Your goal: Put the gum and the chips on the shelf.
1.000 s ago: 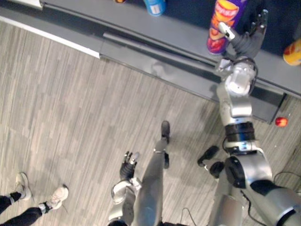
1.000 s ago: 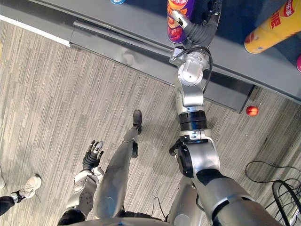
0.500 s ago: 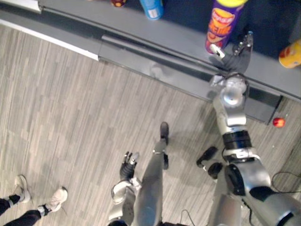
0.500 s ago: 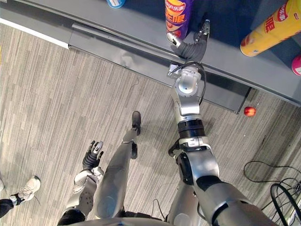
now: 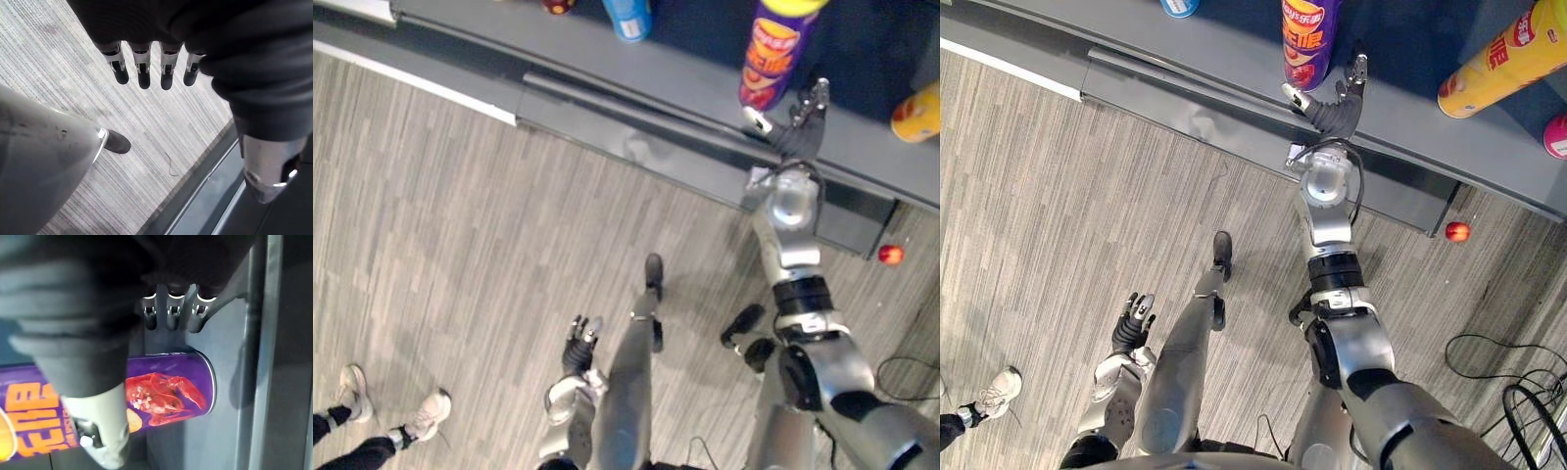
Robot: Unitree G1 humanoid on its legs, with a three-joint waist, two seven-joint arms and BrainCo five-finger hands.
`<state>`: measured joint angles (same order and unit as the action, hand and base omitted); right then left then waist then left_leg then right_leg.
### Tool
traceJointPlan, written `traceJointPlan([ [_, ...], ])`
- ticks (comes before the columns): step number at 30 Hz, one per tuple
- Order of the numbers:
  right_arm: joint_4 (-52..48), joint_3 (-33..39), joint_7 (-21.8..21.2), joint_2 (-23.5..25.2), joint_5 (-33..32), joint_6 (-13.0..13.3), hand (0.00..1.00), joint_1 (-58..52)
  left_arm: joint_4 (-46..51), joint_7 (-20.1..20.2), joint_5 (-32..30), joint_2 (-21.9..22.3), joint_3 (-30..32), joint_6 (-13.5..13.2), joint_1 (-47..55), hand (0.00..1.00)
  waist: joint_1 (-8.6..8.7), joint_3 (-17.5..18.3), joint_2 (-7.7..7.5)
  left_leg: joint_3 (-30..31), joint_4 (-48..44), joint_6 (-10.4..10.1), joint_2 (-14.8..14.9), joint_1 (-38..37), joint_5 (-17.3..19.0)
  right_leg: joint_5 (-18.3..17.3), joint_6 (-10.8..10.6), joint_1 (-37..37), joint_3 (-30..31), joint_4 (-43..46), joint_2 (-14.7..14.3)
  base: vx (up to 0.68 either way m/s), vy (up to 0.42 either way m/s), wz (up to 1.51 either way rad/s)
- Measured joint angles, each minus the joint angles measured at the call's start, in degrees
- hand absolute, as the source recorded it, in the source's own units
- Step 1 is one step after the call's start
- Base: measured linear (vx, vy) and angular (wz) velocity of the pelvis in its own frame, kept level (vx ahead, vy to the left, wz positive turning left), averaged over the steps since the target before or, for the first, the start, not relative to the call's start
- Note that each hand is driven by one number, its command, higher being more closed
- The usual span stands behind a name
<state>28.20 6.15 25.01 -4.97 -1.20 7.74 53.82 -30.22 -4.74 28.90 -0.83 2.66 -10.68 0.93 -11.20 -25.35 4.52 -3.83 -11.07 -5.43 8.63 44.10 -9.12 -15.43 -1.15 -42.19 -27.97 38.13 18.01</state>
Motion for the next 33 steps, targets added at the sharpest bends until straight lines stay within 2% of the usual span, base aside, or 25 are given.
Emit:
traceJointPlan([
  [15, 4.2, 0.1, 0.7, -5.9, -0.1, -0.1, 0.00, 6.7, 0.1, 0.0, 0.0, 0.0, -0.1, -0.1, 0.0, 0.00, -0.36, 0.0, 0.02, 1.3, 0.1, 0.1, -1.1, 0.9, -0.1, -0.1, 0.0, 0.2, -1.3, 0.2, 1.0, 0.01, -0.040, 0.05],
  [33, 8.8, 0.1, 0.7, -8.2, -2.2, -0.2, 0.00, 11.5, 0.5, -0.1, 0.1, 0.1, -0.1, -0.1, 0.0, 0.00, -1.62, 0.0, 0.07, 1.9, 0.0, 0.6, -2.0, 2.7, -0.6, -0.2, 0.0, -1.5, -1.6, 1.3, 2.1, 0.01, -0.040, 0.03],
])
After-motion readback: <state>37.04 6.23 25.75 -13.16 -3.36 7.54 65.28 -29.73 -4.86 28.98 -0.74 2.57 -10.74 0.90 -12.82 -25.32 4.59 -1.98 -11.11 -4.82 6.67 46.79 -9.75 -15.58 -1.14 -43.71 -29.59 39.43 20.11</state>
